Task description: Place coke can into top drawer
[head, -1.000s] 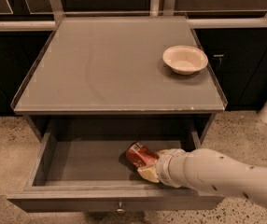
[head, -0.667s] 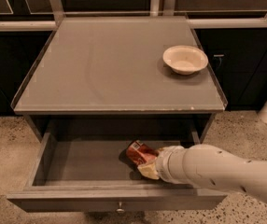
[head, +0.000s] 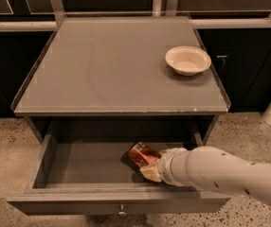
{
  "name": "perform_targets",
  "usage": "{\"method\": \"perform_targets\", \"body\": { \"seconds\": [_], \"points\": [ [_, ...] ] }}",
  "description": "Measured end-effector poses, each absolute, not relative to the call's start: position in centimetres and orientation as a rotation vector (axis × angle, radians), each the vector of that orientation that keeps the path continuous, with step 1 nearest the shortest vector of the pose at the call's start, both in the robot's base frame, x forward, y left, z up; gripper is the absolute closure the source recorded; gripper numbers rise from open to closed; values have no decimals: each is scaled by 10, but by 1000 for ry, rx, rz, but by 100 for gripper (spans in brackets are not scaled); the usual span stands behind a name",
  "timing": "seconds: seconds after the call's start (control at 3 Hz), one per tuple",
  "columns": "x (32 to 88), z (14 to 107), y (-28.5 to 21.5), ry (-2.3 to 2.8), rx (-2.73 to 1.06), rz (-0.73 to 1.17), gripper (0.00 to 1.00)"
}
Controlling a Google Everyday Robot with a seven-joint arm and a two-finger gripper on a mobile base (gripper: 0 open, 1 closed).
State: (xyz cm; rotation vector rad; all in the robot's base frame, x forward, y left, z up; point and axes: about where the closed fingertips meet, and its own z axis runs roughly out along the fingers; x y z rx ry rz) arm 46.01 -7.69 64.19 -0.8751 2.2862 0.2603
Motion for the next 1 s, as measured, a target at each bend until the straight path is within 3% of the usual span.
{"method": "perform_targets", "body": {
  "seconds": [0.33, 0.67, 1.0],
  "points": [
    [460, 642, -77, 2286, -875, 260, 10],
    [460, 642, -77, 2286, -875, 260, 0],
    [460, 642, -77, 2286, -875, 260, 0]
  ]
}}
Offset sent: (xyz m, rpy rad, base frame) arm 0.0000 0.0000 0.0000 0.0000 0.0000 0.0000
